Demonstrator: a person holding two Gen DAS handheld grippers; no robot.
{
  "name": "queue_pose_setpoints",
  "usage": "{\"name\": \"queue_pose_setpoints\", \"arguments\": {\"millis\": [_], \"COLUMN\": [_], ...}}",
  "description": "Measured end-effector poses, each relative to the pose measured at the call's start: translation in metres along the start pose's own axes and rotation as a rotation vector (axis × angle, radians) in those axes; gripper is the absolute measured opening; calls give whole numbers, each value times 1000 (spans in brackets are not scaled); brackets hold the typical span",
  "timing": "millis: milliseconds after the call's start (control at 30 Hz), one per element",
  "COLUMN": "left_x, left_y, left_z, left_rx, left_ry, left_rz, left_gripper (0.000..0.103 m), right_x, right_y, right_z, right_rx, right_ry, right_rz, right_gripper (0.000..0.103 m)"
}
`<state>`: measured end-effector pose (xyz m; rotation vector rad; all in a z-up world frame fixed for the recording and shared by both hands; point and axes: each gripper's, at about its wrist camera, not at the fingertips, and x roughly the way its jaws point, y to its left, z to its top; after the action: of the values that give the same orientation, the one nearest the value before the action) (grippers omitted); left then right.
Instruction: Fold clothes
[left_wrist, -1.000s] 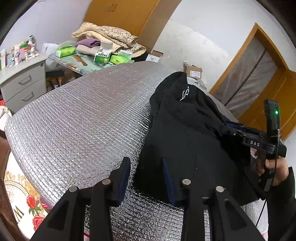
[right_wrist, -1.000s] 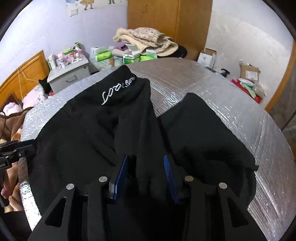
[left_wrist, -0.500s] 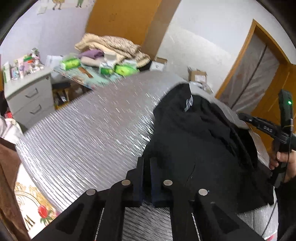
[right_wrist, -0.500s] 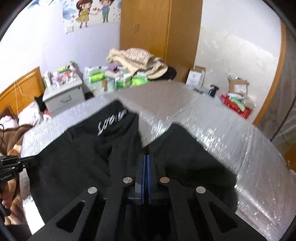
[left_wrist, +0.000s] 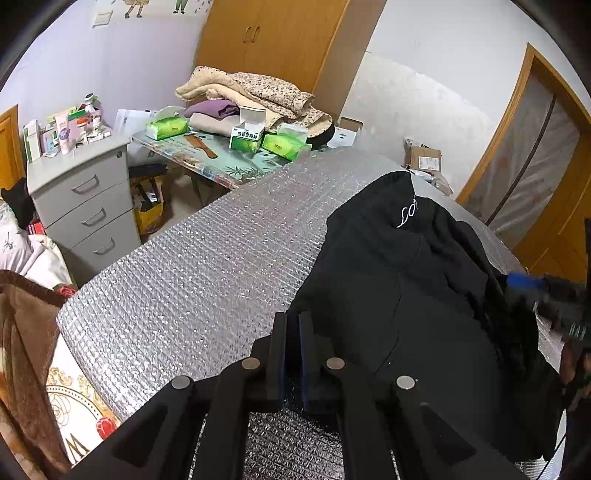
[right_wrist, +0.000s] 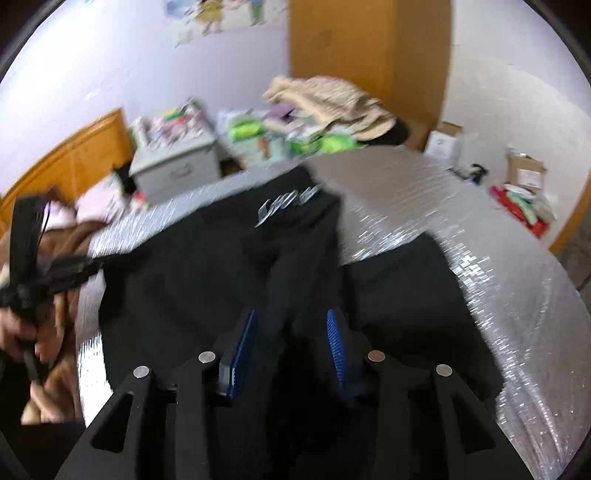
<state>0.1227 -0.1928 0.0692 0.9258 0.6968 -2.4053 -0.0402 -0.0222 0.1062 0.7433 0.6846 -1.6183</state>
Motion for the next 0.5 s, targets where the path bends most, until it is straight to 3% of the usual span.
{"name": "queue_pose_setpoints", "arguments": {"millis": [67,133,167,333,433,500], "left_x": [0,0,0,-2,-7,-12], "left_y": [-1,-1,0,3,4,5], "left_z": [0,0,-1,-3,-3,-1], "left_rx": [1,1,1,-4,-7,-18], "left_ry": [0,-2,-2,3,5,5], "left_rz": [3,3,3,0,-9,-13], "left_gripper": [6,6,6,7,8,8], "right_x": [10,11,8,-20,-38,-52], "right_y": [12,7,0,-67,-107,-117], "right_z": [-5,-5,-2,19,18,12], "right_rx": [-66,-59,-32,188,335,374], "right_ry": [38,27,1,-145,-175,-209], "right_rz": [-66,-116,-132,-249,-273,-258], "right_gripper": [40,6,2,2,4,15]}}
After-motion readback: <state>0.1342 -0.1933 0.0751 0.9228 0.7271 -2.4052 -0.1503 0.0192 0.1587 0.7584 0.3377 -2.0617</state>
